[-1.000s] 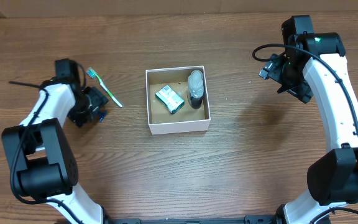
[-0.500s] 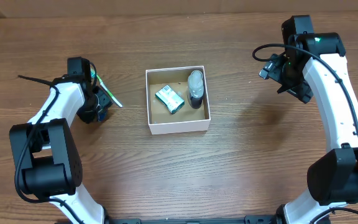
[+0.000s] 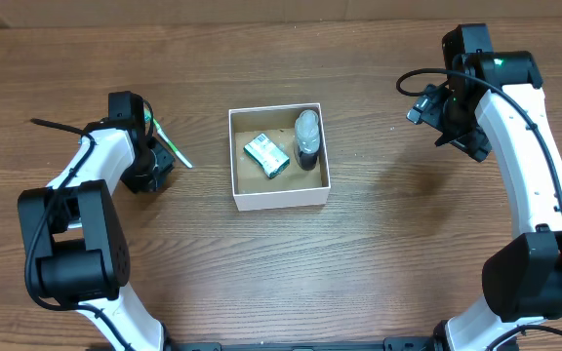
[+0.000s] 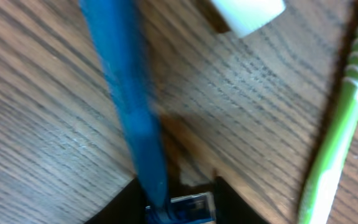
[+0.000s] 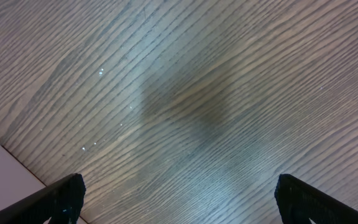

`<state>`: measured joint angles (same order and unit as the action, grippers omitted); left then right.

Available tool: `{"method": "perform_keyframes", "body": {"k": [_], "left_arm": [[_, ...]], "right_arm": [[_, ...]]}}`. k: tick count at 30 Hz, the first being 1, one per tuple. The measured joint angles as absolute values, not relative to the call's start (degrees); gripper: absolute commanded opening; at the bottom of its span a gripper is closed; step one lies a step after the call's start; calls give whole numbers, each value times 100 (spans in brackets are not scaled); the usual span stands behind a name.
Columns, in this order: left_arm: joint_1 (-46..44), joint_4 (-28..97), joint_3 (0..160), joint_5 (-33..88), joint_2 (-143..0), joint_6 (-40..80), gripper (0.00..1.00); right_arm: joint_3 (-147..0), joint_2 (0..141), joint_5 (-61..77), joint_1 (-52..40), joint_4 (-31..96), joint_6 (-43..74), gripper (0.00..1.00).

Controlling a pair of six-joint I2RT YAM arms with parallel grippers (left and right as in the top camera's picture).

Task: Pack container
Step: 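Grasp the blue razor with the left gripper and lift it, then lower the razor into the box and open the left gripper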

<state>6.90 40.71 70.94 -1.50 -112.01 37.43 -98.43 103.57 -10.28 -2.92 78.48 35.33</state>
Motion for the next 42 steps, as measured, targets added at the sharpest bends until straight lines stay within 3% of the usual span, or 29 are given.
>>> {"method": "perform_keyframes", "body": {"k": [4,7,15,26,34,42], "left_arm": [[701,4047,7131,-134,-11242,3756,5],[701,4261,7201,-134,-11257,3730,9],[701,5336,7815,-134,-11439,3651,5],[572,7605,10523,-91,-11255,2655,6],[-989,7935,11384,60,-10324,2226,7],[-2410,8058,11404,126,-10202,2718,6]], "right_arm": [[-9843,10357,-1028,-292,7846,3535,100],[-9843,10357,-1028,-294,7848,3538,100],[-9843,10357,-1031,-292,7848,3535,100],[-9843,10357,-1031,-292,7846,3538,100],[-9843,10357,-1028,-292,7850,3540,100],[-9843,10357,-1028,-292,7848,3535,100]]}}
